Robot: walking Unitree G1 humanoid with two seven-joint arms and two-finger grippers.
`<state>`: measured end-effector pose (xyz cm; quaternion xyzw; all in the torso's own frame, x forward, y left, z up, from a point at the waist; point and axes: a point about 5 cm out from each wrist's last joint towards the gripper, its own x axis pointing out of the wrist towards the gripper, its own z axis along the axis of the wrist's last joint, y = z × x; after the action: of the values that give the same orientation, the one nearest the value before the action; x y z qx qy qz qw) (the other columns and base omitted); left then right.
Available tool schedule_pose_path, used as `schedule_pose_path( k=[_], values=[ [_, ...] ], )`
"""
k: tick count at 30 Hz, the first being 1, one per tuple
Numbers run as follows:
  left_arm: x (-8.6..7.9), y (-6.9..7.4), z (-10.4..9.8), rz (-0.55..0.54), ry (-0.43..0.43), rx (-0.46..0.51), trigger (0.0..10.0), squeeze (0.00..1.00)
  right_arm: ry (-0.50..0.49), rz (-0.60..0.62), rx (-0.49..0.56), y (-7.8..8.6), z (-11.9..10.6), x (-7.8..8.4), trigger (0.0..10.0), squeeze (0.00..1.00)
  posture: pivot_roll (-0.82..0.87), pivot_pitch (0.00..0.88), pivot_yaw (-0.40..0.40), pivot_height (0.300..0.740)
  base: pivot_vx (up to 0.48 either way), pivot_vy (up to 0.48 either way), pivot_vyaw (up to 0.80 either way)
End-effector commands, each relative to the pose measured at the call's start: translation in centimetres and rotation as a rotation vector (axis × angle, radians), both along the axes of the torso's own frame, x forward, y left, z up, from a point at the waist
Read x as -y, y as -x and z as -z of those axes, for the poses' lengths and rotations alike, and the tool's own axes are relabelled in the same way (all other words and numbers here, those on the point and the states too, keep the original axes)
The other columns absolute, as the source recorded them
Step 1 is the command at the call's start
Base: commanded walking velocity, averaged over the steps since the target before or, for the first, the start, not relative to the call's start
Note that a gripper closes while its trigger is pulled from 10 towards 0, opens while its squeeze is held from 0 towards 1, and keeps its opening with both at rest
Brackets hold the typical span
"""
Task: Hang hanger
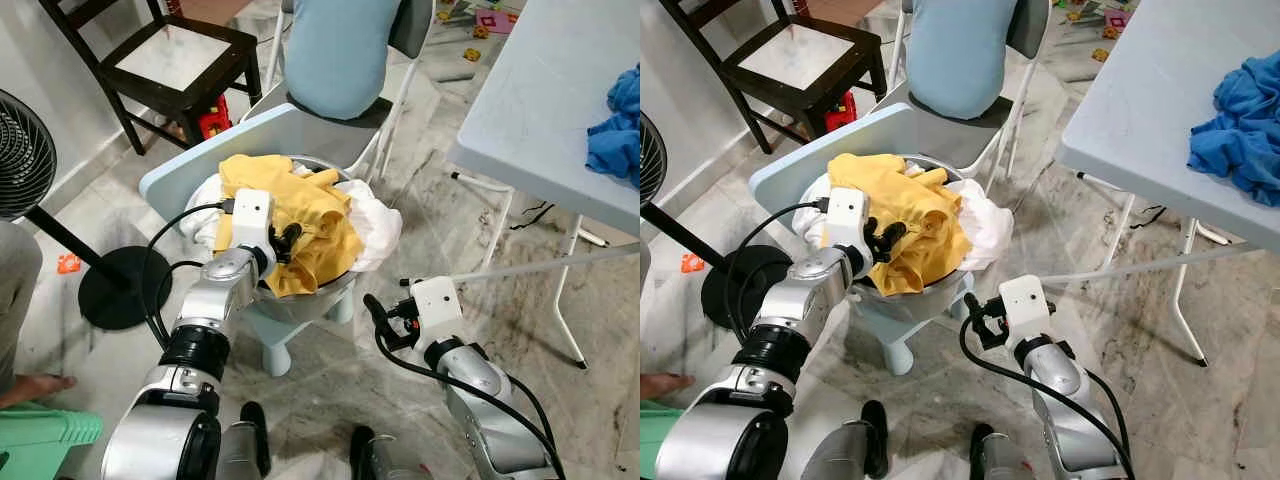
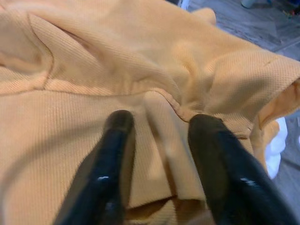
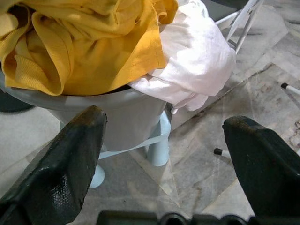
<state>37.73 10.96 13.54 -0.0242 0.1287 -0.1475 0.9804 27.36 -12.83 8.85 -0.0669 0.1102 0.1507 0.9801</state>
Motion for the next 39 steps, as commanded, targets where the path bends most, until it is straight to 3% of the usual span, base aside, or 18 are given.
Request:
schedule_pose_path(
  k=[1, 24, 32, 39],
  values=[
    [-0.2, 0.0, 0.2, -0.002, -0.006, -0.005, 0.0, 0.00, 0.007, 0.002, -0.011, 0.4, 0.2, 0.1, 10.0, 0.00, -0.06, 0.292, -0.024, 0.740, 0.000, 0.000, 0.00],
    [-1.2, -0.5, -1.2, -0.053, 0.004, 0.069, 0.0, 0.00, 0.012, 0.003, -0.008, 0.2, 0.2, 0.1, 10.0, 0.00, -0.06, 0.285, -0.026, 0.740, 0.000, 0.000, 0.00],
    [-1.4, -0.6, -4.4, -0.044, 0.006, 0.197, 0.0, 0.00, 0.013, 0.004, -0.005, 0.1, 0.2, 0.2, 10.0, 0.00, -0.06, 0.285, -0.026, 0.740, 0.000, 0.000, 0.00],
    [-0.4, -0.3, -7.7, 0.016, 0.002, 0.330, 0.0, 0.00, 0.011, -0.002, -0.007, 0.0, 0.2, 0.1, 10.0, 0.00, -0.05, 0.281, -0.028, 0.740, 0.000, 0.000, 0.00]
  ],
)
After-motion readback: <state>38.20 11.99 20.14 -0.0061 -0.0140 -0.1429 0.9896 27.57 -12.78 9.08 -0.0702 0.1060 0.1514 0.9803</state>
